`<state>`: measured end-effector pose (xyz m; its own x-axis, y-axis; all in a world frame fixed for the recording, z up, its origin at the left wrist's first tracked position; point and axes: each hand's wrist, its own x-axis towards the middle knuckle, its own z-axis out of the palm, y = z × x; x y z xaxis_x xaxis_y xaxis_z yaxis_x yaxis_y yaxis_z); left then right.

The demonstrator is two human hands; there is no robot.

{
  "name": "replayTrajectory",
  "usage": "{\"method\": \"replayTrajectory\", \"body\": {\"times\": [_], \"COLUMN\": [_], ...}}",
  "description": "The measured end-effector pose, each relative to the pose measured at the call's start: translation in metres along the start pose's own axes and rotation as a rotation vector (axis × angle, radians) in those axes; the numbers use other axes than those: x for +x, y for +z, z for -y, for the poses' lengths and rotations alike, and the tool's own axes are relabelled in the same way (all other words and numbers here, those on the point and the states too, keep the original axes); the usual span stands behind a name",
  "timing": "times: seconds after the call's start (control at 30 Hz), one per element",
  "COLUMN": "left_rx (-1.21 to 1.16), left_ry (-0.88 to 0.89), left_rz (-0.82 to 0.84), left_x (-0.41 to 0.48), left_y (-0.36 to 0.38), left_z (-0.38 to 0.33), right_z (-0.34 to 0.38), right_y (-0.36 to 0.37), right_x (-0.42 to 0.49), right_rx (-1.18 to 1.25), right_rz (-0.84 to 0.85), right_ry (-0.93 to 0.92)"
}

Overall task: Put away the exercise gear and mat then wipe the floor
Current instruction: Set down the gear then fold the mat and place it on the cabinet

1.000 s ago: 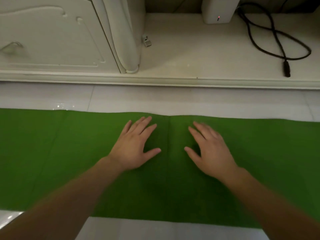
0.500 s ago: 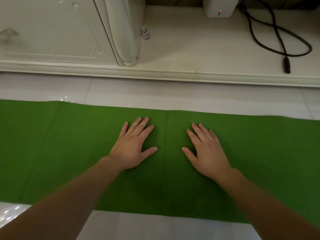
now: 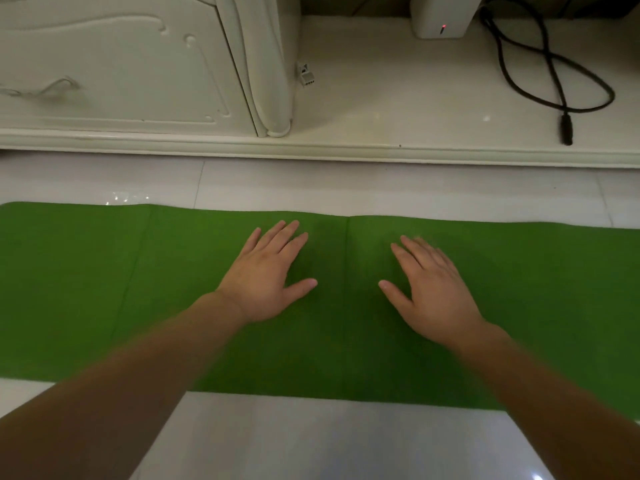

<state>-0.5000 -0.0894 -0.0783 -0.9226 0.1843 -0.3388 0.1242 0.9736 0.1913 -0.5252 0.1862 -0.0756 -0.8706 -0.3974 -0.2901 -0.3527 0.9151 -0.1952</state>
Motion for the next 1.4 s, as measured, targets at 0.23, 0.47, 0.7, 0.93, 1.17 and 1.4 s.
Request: {"method": "replayTrajectory", "body": {"times": [0.23, 0.47, 0.7, 0.93, 1.17, 1.4], "left_rx": [-0.011, -0.048, -0.050, 0.013, 0.004, -0.058], "left_ry": [0.047, 0.088, 0.096, 0.102, 0.093, 0.086], "left_rz": [0.010, -0.014, -0.008, 0.022, 0.036, 0.017], "left_x": [-0.048, -0.093, -0.125, -0.147, -0.162, -0.172], "left_y": [-0.091, -0.190, -0.273, -0.339, -0.397, -0.436], "left_z": [-0.012, -0.029, -0.046, -0.080, -0.127, -0.172], "right_z": [0.039, 0.083, 0.111, 0.120, 0.103, 0.084], "right_y": [-0.081, -0.179, -0.259, -0.330, -0.397, -0.443], "right_x": [-0.038, -0.069, -0.100, -0.138, -0.178, -0.202], "right_rx": [0.019, 0.028, 0.054, 0.084, 0.107, 0.137], "right_rz": [0.051, 0.037, 0.021, 0.044, 0.024, -0.017], "right_ry": [0.048, 0.054, 0.109, 0.205, 0.241, 0.279]}}
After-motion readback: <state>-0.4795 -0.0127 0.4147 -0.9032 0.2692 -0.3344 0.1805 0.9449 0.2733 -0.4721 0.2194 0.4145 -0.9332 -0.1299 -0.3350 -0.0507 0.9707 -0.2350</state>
